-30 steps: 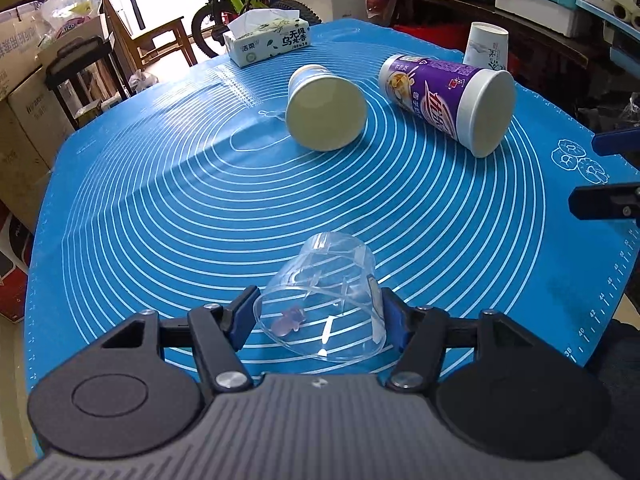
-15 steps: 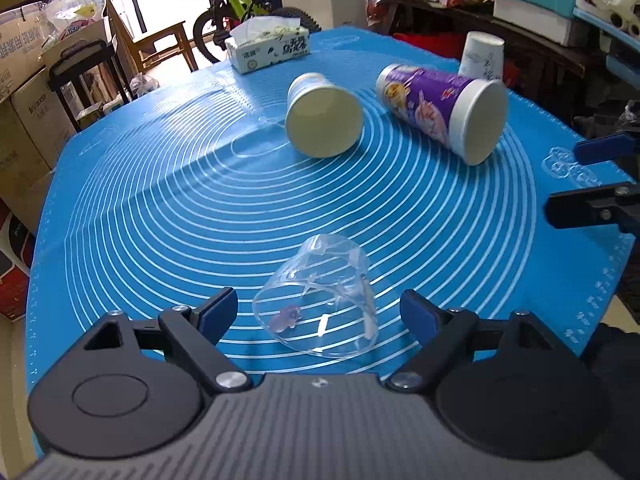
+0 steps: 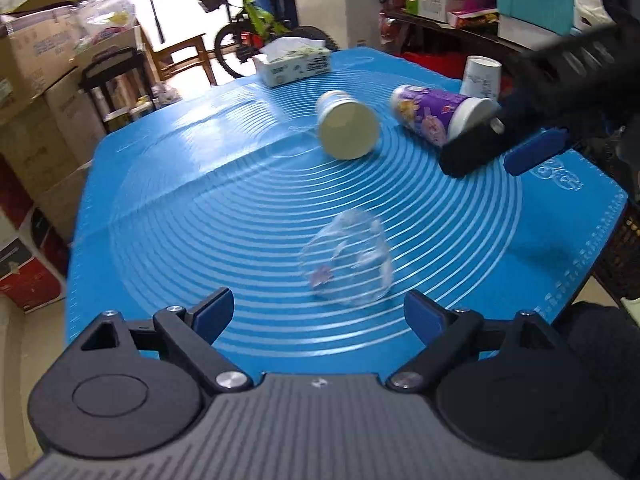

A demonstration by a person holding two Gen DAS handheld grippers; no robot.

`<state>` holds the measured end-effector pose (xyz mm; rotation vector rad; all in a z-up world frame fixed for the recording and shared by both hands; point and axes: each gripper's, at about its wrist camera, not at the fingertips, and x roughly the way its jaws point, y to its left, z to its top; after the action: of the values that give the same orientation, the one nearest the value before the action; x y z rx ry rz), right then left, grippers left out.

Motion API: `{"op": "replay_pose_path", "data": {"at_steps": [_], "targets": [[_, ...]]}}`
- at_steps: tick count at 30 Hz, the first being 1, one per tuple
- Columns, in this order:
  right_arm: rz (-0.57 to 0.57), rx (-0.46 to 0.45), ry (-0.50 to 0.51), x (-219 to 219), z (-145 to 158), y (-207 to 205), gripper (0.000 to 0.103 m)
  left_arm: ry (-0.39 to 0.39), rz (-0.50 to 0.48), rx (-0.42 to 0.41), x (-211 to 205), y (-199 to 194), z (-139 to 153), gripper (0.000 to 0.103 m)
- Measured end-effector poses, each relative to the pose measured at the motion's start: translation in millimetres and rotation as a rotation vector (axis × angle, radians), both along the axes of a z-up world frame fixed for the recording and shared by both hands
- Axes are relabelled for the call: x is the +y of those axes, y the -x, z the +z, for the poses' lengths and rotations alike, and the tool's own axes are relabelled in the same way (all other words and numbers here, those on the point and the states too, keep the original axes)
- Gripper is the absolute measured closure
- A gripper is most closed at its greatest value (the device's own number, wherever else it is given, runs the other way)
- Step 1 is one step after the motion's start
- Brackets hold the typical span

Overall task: Flip cup upside down
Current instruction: 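Close the right tool on the clear cup while the left tool opens and releases it, then rotate the clear cup in the right tool so its rim faces down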

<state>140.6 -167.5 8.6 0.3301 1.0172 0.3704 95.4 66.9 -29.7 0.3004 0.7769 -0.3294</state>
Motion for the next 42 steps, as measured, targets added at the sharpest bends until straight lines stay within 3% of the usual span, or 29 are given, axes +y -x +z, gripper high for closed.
{"op": "replay_pose_path", "data": {"at_steps": [11, 17, 26, 32, 42], "targets": [[-0.185, 0.242, -0.242, 29.9, -30.8, -42.8, 0.016, 0.035, 0.158, -0.019, 47.1, -5.1, -4.1, 0.011], [-0.266, 0.351, -0.288, 36.1, -59.1, -51.6, 0.021, 0.045, 0.171, -0.017, 55.8, -7.8, -6.5, 0.011], [-0.302, 0.414, -0.311, 45.4, -73.6, -56.3, 0.026, 0.049, 0.168, -0.014, 58.3, -8.2, -11.4, 0.011], [-0.299, 0.476, -0.34, 49.4, -87.0, -57.9, 0.039, 0.047, 0.158, -0.01, 58.7, -8.0, -13.9, 0.011], [-0.296, 0.417, -0.326, 50.7, -82.0, -60.7, 0.041, 0.052, 0.153, -0.007, 58.3, -6.5, -13.6, 0.011]]}}
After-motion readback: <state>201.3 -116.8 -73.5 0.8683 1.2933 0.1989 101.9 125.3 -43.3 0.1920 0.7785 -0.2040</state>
